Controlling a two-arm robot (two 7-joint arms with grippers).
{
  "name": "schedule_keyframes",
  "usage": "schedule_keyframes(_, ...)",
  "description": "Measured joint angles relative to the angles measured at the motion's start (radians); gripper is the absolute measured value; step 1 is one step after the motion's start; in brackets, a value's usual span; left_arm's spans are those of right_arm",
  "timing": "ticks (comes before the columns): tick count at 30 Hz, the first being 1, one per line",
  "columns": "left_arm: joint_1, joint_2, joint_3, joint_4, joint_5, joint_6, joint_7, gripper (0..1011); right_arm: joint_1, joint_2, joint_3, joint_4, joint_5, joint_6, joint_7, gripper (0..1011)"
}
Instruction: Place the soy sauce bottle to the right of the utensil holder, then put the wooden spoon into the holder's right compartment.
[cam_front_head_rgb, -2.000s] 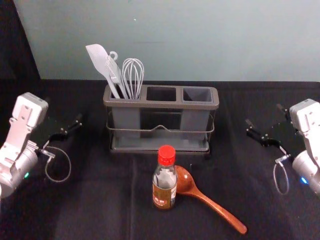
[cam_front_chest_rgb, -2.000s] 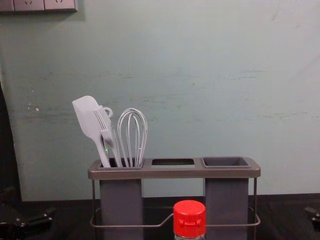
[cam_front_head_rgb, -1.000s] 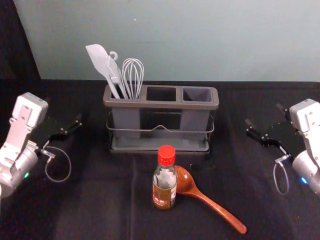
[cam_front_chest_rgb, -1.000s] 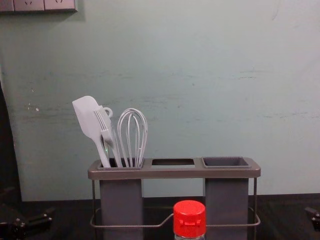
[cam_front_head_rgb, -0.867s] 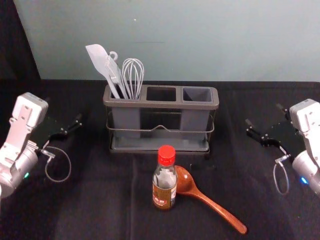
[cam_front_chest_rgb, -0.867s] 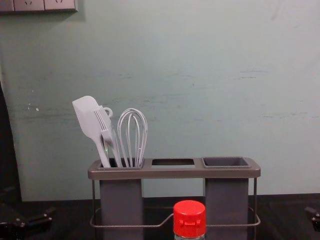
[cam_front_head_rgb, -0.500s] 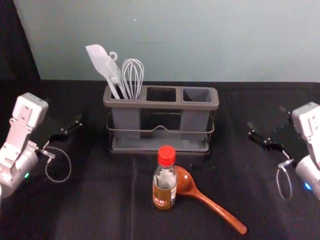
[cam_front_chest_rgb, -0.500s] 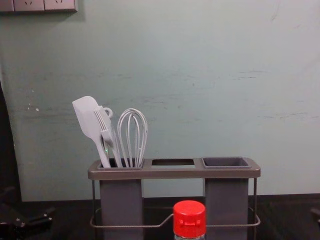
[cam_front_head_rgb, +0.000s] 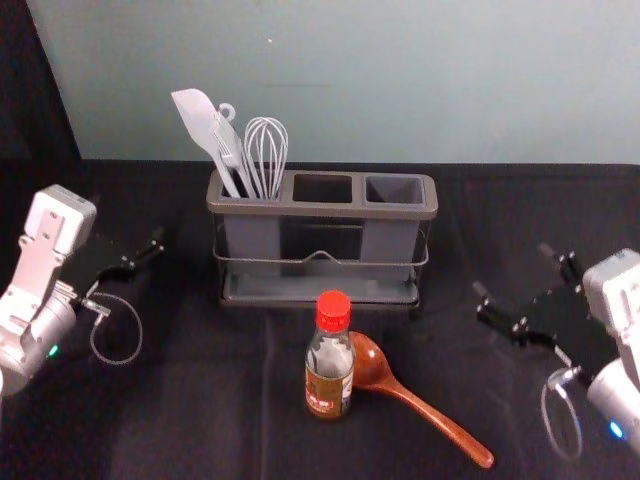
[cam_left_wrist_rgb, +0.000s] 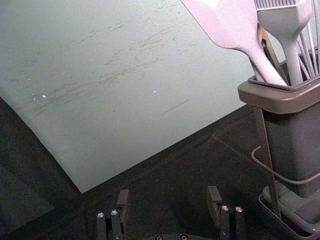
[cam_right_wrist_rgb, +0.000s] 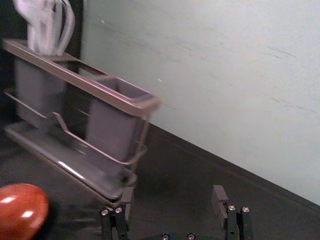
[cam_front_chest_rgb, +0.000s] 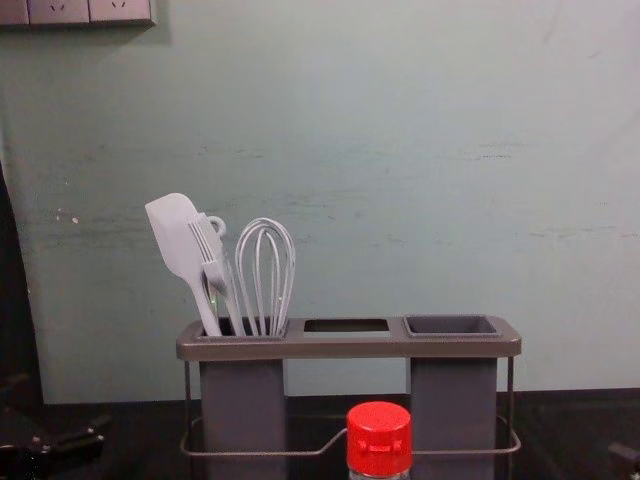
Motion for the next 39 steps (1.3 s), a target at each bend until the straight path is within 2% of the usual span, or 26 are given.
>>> schedule_keyframes(9,0.000,0.000,0.000,0.000,0.000,0.000,0.000,1000,-0.093,0.002,0.015,-0.107,0.037,-0.030,0.047,1003)
schedule_keyframes(16,0.000,0.000,0.000,0.000,0.000,0.000,0.000,1000,-0.125,-0.025,-0.004,-0.155,0.060,-0.042,0.095,1002)
schedule_keyframes(27,0.000,0.000,0.000,0.000,0.000,0.000,0.000,1000,-0.116,-0.096,-0.058,-0.162,0.094,-0.047,0.192,1002)
schedule_keyframes(39,0.000,0.000,0.000,0.000,0.000,0.000,0.000,1000,-0.054,-0.175,-0.104,-0.124,0.065,-0.040,0.261,1002)
